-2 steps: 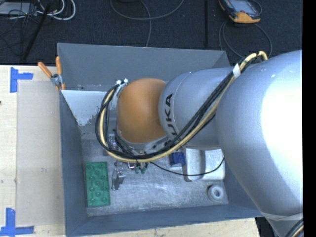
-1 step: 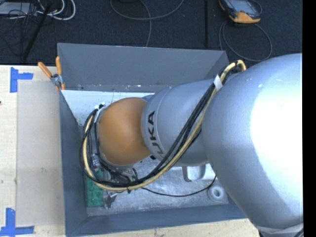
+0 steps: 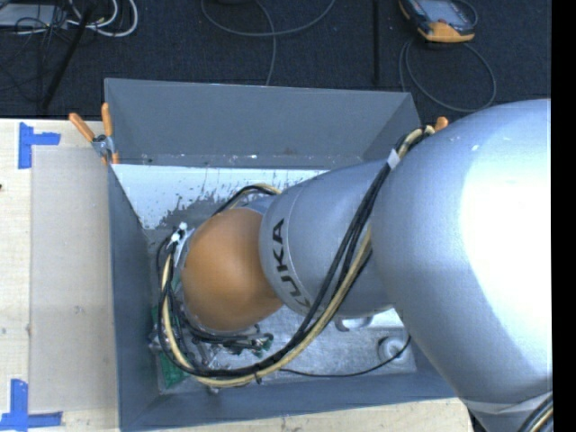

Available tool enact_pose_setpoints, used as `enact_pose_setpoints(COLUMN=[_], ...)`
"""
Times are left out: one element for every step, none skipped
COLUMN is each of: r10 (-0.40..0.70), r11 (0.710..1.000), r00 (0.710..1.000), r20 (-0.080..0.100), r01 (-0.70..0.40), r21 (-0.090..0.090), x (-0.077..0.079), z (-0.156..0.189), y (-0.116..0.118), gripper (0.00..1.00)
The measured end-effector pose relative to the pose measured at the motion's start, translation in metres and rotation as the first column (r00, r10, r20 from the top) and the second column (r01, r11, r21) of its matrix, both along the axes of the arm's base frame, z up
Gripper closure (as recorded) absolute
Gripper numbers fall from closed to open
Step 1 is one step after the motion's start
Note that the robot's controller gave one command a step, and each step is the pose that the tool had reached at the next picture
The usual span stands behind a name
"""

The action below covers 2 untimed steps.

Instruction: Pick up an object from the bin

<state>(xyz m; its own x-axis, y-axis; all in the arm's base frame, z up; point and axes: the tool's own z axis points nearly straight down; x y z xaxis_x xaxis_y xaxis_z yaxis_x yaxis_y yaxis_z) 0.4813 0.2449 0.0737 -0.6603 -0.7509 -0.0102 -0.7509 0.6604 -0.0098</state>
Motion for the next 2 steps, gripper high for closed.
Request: enact_pose_setpoints(r10=[-0.004, -0.005], r11=[1.000, 1.000], r00=[1.000, 1.000], r20=[-0.010, -0.010], r01=[0.004, 0.005], r21=[-0.001, 0.004], x=[0.0017, 0.0016], z=[0.0006, 0.0019], y=[-0.0003, 0.0017], gripper=[0.00, 1.00])
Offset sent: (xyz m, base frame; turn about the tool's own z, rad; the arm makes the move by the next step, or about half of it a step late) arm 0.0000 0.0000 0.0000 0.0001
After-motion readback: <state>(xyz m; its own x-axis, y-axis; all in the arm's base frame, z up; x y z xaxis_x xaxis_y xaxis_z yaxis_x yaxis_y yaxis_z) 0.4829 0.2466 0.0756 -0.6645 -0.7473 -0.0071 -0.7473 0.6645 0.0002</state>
